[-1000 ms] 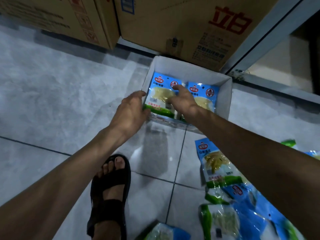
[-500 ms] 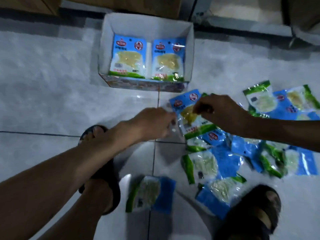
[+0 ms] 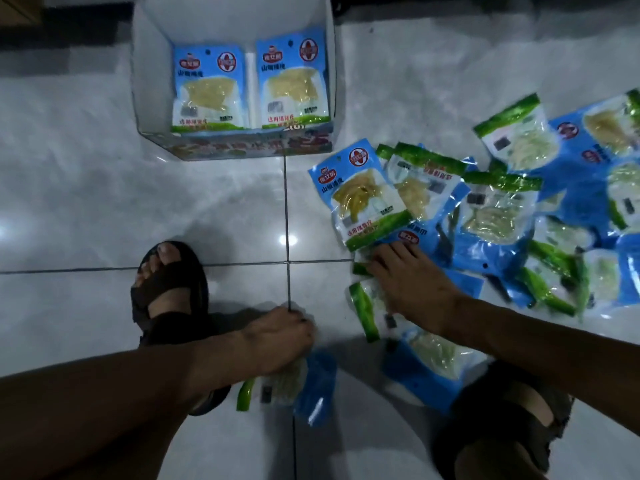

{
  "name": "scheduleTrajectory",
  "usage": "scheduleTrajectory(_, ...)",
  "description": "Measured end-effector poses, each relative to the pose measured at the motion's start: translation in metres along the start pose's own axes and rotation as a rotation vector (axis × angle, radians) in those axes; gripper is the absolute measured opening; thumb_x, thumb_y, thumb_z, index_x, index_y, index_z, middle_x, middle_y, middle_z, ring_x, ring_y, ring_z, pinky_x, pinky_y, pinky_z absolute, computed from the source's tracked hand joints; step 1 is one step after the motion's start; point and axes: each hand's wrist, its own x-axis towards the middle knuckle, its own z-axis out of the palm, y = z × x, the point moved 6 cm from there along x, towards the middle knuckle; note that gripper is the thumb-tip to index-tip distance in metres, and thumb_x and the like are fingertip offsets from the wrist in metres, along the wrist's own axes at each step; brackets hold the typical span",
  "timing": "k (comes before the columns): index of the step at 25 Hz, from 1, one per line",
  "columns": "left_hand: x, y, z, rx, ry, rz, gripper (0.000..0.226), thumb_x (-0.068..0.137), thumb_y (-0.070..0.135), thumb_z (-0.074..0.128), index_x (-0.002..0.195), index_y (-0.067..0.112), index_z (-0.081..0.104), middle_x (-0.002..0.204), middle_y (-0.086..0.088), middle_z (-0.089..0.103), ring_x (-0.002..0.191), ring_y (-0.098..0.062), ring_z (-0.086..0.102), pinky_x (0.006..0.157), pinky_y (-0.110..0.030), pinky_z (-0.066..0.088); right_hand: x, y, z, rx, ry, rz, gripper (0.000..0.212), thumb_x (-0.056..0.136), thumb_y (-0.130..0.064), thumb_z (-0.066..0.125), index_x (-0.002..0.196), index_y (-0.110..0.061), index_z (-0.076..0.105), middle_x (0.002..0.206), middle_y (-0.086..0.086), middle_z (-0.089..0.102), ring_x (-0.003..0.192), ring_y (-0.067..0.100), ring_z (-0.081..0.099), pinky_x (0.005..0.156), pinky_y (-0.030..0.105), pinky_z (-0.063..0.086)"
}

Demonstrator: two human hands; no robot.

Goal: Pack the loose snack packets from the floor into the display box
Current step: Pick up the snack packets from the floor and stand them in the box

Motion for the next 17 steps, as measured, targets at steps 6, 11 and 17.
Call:
scheduleTrajectory(6,-0.001,-0.030,-0.020,-0.490,0.046,-0.021,0.009,0.078,0.021,0.066,0.084,0.016,0.062,0.087,0.010,0.060,0.087,-0.010,0.055,0.072,-0.024,0.040,-0.001,0.017,-0.015,0.211,-0.020,0.059,0.068,0.058,-0.025,0.087,0.114,-0.017,0.049,0.092,0.003,0.070,0.082,0.023,0.069,0.073,0.032,0.053)
scheduleTrajectory(11,-0.026,-0.109,-0.097,-0.957,0.180,-0.243,0.034,0.077,0.017,0.080,0.106,0.009,0.066,0.081,0.007,0.070,0.065,0.005,0.060,0.066,-0.015,0.047,0.020,0.059,-0.059,0.678,0.020,0.235,0.031,0.075,-0.023,0.078,0.104,-0.023,0.067,0.092,0.007,0.072,0.084,0.023,0.067,0.068,0.024,0.046)
scheduleTrajectory(17,-0.086,-0.164,-0.174,-1.220,0.709,-0.326,0.021,0.086,0.013,0.066,0.101,0.026,0.058,0.089,0.029,0.070,0.082,0.011,0.064,0.074,-0.010,0.049,0.071,0.101,-0.081,0.926,-0.030,0.566,0.023,0.079,-0.031,0.077,0.069,-0.015,0.063,0.065,-0.004,0.058,0.060,0.006,0.059,0.045,0.015,0.036)
